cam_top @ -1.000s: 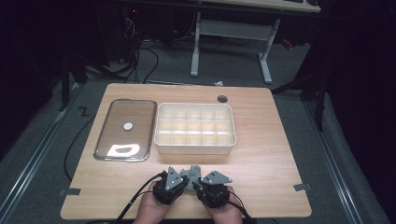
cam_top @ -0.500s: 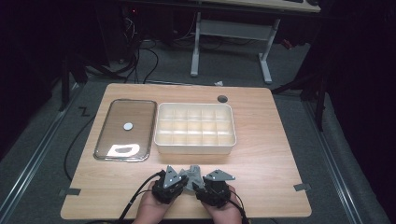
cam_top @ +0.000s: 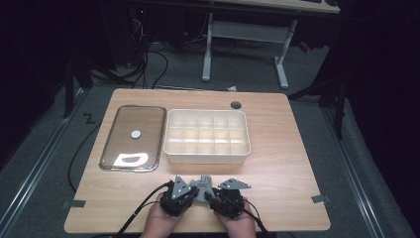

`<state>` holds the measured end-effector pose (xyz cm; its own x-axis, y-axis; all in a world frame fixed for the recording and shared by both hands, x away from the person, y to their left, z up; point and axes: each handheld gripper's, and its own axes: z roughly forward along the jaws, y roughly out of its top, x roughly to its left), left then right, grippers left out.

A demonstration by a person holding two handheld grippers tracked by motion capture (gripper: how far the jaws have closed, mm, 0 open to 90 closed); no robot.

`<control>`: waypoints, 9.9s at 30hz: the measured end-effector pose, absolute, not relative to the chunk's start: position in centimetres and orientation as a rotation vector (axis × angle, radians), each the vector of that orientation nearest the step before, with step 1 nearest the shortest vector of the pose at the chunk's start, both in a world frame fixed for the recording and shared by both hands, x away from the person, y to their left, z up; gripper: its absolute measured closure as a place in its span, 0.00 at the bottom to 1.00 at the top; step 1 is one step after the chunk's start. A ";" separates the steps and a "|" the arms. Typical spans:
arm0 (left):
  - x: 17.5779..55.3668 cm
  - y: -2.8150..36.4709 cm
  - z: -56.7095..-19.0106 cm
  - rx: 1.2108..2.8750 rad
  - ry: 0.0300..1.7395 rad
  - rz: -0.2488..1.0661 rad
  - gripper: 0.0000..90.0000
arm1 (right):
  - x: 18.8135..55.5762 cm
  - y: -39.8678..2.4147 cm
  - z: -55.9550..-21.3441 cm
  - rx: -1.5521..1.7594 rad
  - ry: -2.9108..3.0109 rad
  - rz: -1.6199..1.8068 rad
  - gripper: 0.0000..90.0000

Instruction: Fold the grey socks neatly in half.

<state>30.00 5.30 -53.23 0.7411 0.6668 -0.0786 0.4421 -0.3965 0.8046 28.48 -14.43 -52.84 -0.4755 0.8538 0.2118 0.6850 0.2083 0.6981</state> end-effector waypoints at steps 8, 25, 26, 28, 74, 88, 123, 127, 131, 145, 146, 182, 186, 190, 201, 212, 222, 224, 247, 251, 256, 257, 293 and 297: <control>30.0 5.1 -53.2 2.064 0.819 0.333 0.91 | 28.1 -13.5 -52.2 1.384 2.284 1.046 0.90; 30.0 5.1 -53.2 2.067 0.811 0.329 0.92 | 26.4 -13.0 -50.0 1.200 2.250 1.087 0.82; 30.0 5.1 -53.2 2.068 0.811 0.326 0.92 | 26.2 -13.4 -49.7 1.211 2.230 1.100 0.80; 30.0 5.2 -53.2 2.065 0.813 0.320 0.92 | 26.1 -14.2 -49.3 1.236 2.196 1.112 0.77; 29.9 5.2 -53.2 2.073 0.799 0.331 0.90 | 28.4 -12.0 -50.7 1.246 2.295 1.012 1.00; 29.5 5.2 -53.0 2.055 0.782 0.338 0.85 | 28.2 -12.9 -51.4 1.258 2.288 0.993 1.00; 31.4 9.3 -52.3 2.076 0.942 0.316 0.86 | 27.5 -13.3 -50.8 1.246 2.299 1.041 0.98; 30.8 8.8 -52.6 2.094 0.925 0.288 0.86 | 27.7 -12.9 -50.8 1.240 2.306 1.044 0.97; 30.2 8.5 -52.7 2.094 0.913 0.276 0.86 | 27.9 -12.4 -50.5 1.207 2.311 1.046 0.96; 29.7 6.2 -52.7 2.110 0.825 0.256 0.87 | 27.3 -13.9 -50.6 1.269 2.241 1.028 0.92; 29.7 6.0 -52.7 2.111 0.819 0.248 0.87 | 27.1 -14.0 -50.7 1.280 2.238 1.032 0.92; 29.7 6.6 -49.5 1.986 0.833 0.314 0.97 | 26.6 -12.2 -52.2 1.152 2.247 1.050 1.00; 30.2 4.9 -48.0 1.958 0.799 0.311 0.97 | 26.6 -12.2 -52.2 1.152 2.246 1.057 1.00; 30.5 3.3 -48.7 1.993 0.791 0.287 0.95 | 26.5 -12.2 -52.3 1.156 2.238 1.069 1.00; 30.7 5.1 -51.8 2.008 0.865 0.293 0.96 | 26.4 -12.2 -52.4 1.147 2.236 1.081 1.00; 30.4 5.6 -52.7 1.987 0.822 0.323 0.97 | 25.1 -13.0 -50.9 1.129 2.285 1.116 1.00; 30.2 5.4 -52.8 2.004 0.804 0.352 0.98 | 24.1 -12.5 -51.4 1.119 2.307 1.091 1.00; 30.2 5.4 -52.9 2.009 0.801 0.361 0.99 | 24.0 -12.3 -52.2 1.113 2.332 1.071 1.00; 30.3 5.8 -52.9 1.999 0.801 0.351 0.98 | 28.8 -13.0 -50.6 1.364 2.458 1.035 0.53; 30.4 6.1 -52.8 2.006 0.797 0.345 0.96 | 29.2 -13.1 -51.1 1.409 2.506 1.049 0.53; 30.3 6.7 -52.8 2.024 0.794 0.360 0.95 | 29.2 -12.4 -51.3 1.381 2.550 1.031 0.58; 30.3 6.8 -52.8 2.022 0.798 0.361 0.94 | 29.3 -12.3 -51.3 1.367 2.555 1.024 0.59; 29.2 11.6 -51.4 2.044 0.824 0.453 0.66 | 30.6 -11.8 -49.7 1.126 2.683 0.876 0.75; 29.2 13.7 -51.8 2.064 0.832 0.488 0.61 | 30.7 -13.1 -49.2 1.162 2.639 0.834 0.75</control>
